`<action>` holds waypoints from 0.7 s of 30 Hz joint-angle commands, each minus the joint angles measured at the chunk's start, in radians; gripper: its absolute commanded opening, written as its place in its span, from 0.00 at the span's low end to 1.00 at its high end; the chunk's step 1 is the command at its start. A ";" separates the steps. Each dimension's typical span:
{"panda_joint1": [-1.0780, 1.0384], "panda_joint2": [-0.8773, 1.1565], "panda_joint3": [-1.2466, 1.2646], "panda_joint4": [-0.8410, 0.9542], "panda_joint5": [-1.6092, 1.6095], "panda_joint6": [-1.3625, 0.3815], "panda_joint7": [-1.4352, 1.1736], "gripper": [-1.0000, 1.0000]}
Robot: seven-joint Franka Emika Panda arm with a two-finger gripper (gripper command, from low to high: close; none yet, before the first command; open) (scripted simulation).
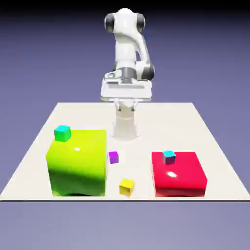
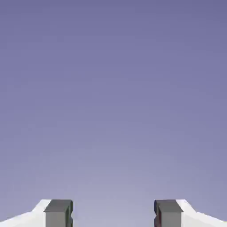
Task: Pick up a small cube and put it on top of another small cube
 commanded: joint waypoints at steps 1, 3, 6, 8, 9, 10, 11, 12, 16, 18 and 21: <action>0.028 0.036 -0.019 0.007 0.020 0.012 0.008 0.50; 0.083 0.109 -0.057 0.020 0.061 0.035 0.023 0.50; 0.166 0.217 -0.115 0.040 0.123 0.070 0.045 0.50; 0.221 0.290 -0.153 0.053 0.164 0.093 0.061 0.50; 0.248 0.326 -0.172 0.060 0.184 0.105 0.068 0.50; 0.276 0.362 -0.191 0.066 0.205 0.116 0.076 0.50; 0.304 0.399 -0.210 0.073 0.225 0.128 0.083 0.50; 0.331 0.435 -0.229 0.080 0.246 0.139 0.091 0.50; 0.442 0.580 -0.306 0.106 0.327 0.186 0.121 0.50; 0.497 0.652 -0.344 0.119 0.368 0.209 0.136 0.50; 0.579 0.761 -0.401 0.139 0.430 0.244 0.159 0.50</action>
